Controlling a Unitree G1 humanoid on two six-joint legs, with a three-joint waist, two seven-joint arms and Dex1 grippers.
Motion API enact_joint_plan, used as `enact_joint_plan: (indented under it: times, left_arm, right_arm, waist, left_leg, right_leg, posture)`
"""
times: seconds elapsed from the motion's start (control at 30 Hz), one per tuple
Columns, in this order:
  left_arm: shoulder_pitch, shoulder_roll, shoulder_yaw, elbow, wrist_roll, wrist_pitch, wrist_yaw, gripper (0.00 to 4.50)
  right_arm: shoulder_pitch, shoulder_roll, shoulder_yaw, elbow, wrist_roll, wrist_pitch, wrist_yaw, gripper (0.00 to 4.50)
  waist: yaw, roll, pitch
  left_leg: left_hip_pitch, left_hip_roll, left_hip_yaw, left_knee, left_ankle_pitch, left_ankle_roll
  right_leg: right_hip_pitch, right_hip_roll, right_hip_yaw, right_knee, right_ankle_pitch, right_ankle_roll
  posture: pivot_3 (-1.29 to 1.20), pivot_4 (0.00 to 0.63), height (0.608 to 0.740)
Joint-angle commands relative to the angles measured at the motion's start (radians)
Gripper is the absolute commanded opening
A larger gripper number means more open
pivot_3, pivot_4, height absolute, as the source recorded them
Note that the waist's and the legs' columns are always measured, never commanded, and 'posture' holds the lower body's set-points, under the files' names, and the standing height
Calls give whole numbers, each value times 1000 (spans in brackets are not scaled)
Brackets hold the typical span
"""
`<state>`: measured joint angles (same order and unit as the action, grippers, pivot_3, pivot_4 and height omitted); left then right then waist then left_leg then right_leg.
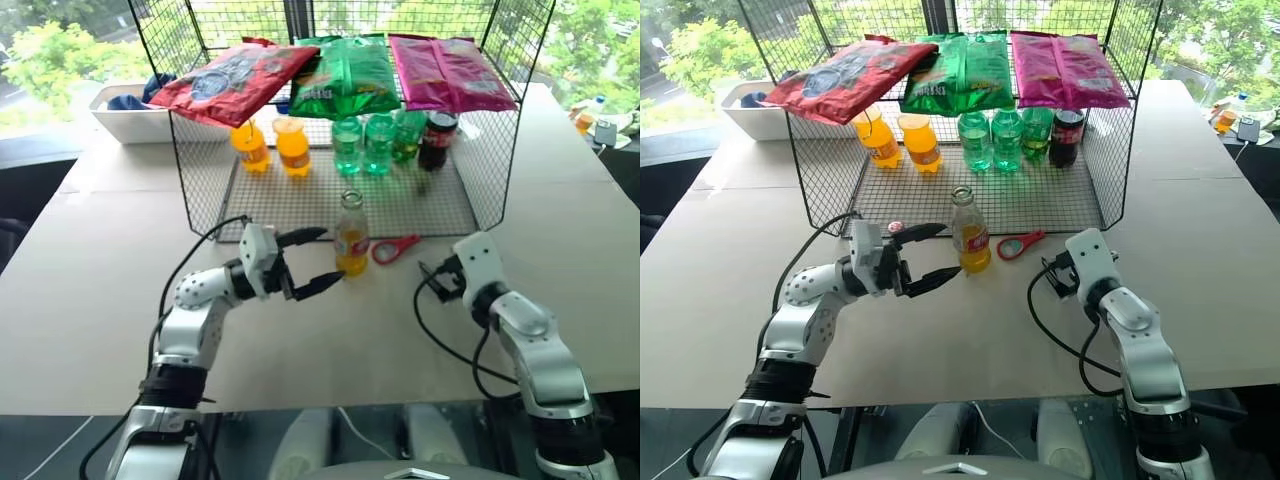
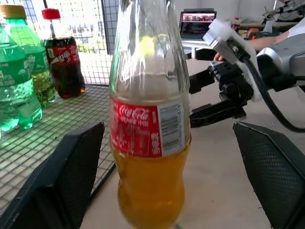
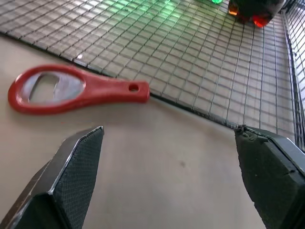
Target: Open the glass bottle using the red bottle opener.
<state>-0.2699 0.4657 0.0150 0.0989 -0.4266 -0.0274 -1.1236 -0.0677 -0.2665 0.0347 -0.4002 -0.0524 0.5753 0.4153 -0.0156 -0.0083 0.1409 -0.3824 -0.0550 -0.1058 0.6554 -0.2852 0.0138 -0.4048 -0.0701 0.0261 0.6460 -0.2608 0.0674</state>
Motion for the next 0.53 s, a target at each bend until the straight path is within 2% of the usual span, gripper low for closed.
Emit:
enact_joint_plan:
  times: [0.03, 0.17, 0.3, 0.53]
  left_arm:
    - [66, 52, 58, -49, 4, 42, 53, 4500]
    - [173, 90, 98, -104, 100, 20, 184, 4500]
    - [271, 101, 127, -164, 108, 27, 233, 4500]
    - [360, 98, 123, -244, 115, 63, 303, 4500]
  right_arm:
    - [77, -71, -47, -94, 126, -111, 141, 4429]
    - [181, -139, -118, -51, 220, -224, 240, 4429]
    - [255, -183, -174, 0, 306, -317, 332, 4429]
    - [287, -218, -206, 12, 383, -356, 379, 4429]
  waist:
    - [0, 0, 0]
    - [1, 0, 0]
    - [6, 0, 0]
    - [5, 0, 0]
  left_leg:
    - [0, 0, 0, 0, 0, 0]
    - [1, 1, 0, 0, 0, 0]
    - [3, 1, 0, 0, 0, 0]
    - [4, 3, 0, 0, -1, 0]
  right_leg:
    - [0, 0, 0, 0, 0, 0]
    - [2, 0, 0, 0, 0, 0]
    - [3, -1, 0, -1, 0, 0]
    - [5, -2, 0, 0, 0, -1]
  posture:
    - [0, 150, 740]
    - [0, 150, 740]
    - [0, 150, 740]
    - [0, 150, 740]
